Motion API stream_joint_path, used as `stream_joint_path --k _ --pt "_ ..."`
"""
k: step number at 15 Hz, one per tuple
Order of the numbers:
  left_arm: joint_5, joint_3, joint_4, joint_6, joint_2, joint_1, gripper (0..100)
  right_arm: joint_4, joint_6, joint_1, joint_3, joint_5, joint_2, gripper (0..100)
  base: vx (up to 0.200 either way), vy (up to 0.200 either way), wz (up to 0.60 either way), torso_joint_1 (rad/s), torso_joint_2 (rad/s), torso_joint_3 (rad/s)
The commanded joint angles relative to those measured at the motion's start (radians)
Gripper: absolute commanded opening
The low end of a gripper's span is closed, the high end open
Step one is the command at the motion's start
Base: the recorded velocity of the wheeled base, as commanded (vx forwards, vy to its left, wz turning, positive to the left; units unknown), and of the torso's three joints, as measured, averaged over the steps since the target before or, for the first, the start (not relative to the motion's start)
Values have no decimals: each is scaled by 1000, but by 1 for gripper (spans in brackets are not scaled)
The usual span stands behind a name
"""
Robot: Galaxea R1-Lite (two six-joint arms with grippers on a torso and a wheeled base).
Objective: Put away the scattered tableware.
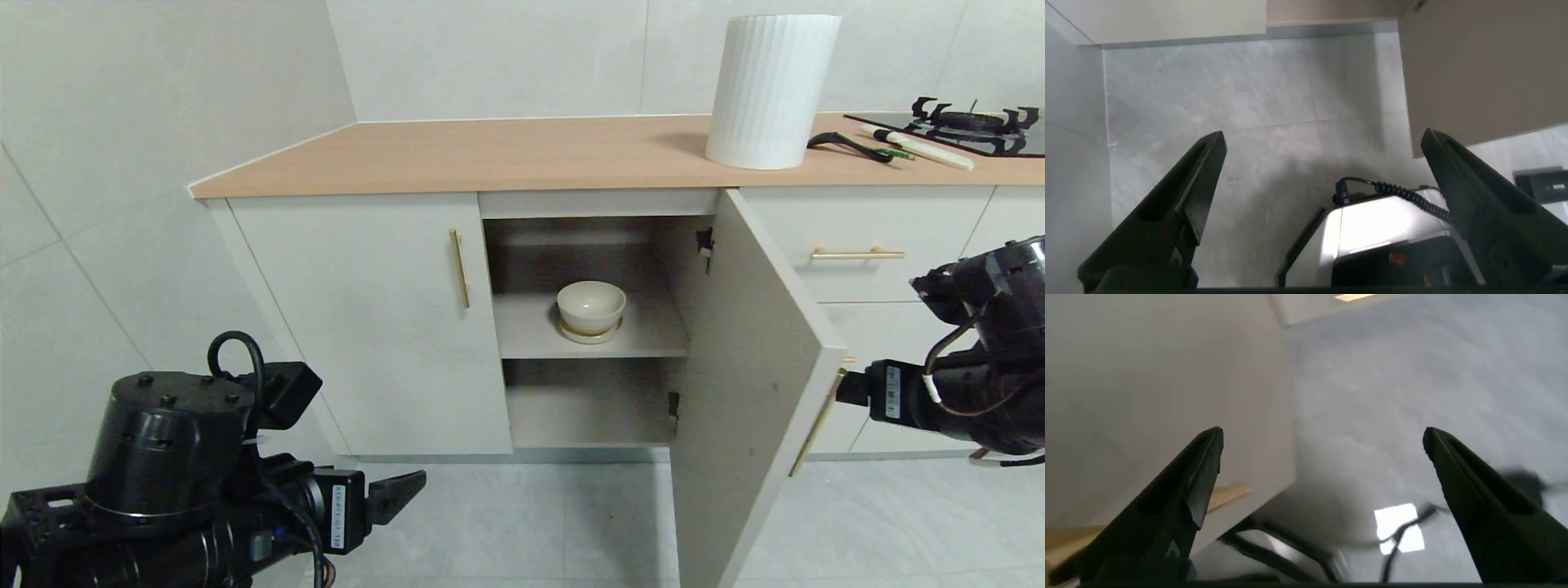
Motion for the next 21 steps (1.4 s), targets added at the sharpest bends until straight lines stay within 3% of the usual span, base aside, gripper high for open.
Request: stream_joint_path --k 1,4,10,15,21 --pt "5 0 -3 -1 -11 0 100 -31 -12 60 -19 38 65 100 0 0 0 0 0 0" --pt "3 -2 -3 2 -56 0 100 -23 -61 112 -151 131 172 100 0 0 0 0 0 0" --pt "5 0 -3 45 -91 -2 100 -29 -112 156 -316 177 364 100 0 0 0 0 0 0" --pt "5 -2 -4 42 -51 -2 100 -35 -111 159 -326 179 453 100 0 0 0 0 0 0" --pt "5 -2 -4 44 -53 -2 100 -262 -22 159 -322 173 532 100 0 0 0 0 0 0"
